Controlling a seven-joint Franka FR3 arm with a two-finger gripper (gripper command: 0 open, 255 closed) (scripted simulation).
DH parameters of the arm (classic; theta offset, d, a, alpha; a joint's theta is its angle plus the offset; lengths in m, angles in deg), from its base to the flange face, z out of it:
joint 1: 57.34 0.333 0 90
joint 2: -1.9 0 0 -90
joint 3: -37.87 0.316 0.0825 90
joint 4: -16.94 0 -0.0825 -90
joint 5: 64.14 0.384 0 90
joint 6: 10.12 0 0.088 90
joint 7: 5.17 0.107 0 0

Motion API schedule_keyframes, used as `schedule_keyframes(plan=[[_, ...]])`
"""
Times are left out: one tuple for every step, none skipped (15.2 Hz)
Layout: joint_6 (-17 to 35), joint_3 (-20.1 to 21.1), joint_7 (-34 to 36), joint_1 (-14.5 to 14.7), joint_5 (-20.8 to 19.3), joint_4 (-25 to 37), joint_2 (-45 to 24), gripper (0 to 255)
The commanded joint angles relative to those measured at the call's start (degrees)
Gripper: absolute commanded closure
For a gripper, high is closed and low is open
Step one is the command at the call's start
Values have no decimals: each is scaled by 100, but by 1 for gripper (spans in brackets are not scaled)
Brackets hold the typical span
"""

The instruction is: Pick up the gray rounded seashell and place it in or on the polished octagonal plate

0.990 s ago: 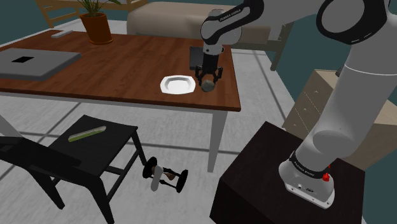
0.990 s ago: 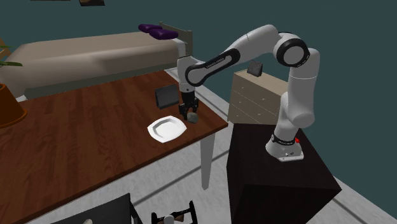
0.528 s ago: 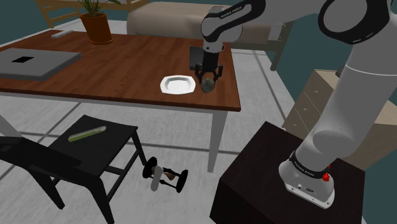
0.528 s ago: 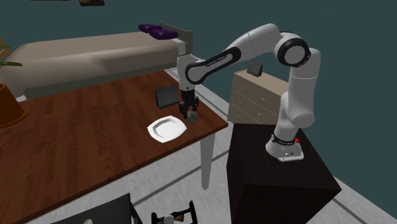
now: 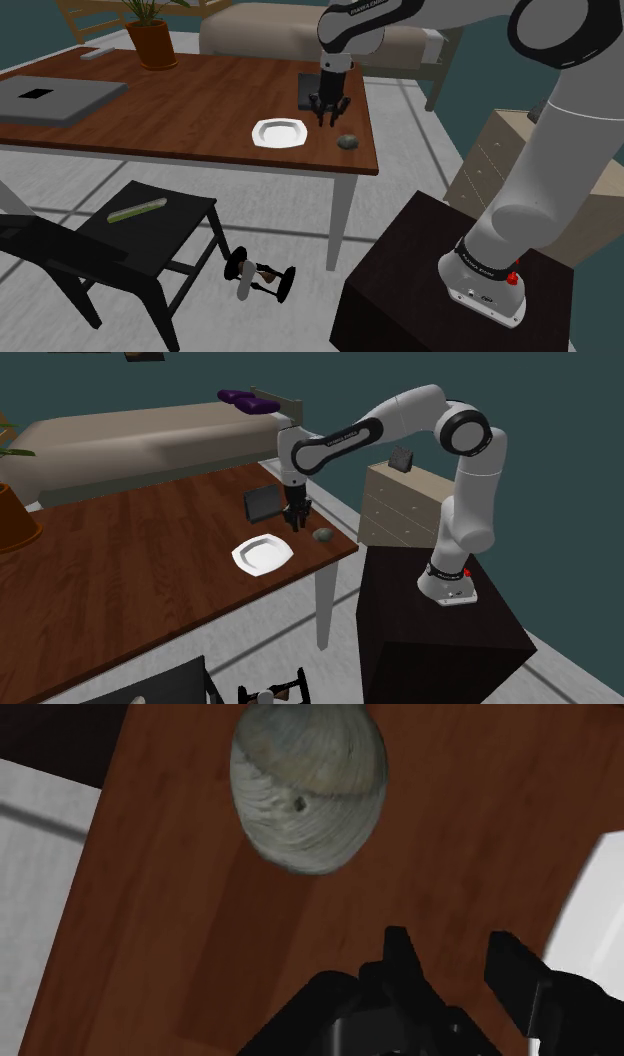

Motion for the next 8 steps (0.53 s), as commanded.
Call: schedule_keyframes(plan=[[320,9,-112,19,-47,-496,382,0],[631,17,-225,35,-90,-975,756,0],[935,27,-338,45,-129,-1440,1124,0],[1231,35,-453,52,-164,-1892,1487,0],[1521,40,-572,56,-195,-2335,1846,0],[1804,42,-695,59,-222,-2768,2202,0],[2081,41,-823,59,-245,-3192,2556,0],[2267,37,-915,59,-259,-3479,2798,0]])
